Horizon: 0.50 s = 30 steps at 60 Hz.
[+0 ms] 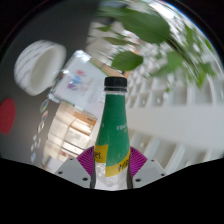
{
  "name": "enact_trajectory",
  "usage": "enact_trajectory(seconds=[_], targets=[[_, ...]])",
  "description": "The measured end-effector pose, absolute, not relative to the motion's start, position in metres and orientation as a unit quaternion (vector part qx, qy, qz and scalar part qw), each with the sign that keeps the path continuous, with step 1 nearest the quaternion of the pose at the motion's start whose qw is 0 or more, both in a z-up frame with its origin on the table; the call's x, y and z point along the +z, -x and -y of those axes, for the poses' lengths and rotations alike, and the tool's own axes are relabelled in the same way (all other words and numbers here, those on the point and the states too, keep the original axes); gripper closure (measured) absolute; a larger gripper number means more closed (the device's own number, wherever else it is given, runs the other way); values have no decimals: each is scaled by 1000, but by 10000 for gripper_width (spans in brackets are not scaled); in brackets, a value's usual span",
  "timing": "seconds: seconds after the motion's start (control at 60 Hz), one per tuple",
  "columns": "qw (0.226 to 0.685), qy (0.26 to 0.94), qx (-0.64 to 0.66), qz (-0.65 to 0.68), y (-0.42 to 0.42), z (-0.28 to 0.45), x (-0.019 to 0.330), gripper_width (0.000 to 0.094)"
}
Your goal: Pour water
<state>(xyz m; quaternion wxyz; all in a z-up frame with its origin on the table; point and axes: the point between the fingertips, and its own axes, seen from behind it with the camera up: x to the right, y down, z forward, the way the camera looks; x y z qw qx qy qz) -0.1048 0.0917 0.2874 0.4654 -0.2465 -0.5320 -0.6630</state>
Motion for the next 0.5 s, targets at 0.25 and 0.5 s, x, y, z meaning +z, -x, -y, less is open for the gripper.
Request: enact_trajectory(seconds=[0.25,0.5], targets=[[739,570,-261,245,82,-70,357,515],[698,710,-15,89,89,-87,249,517]])
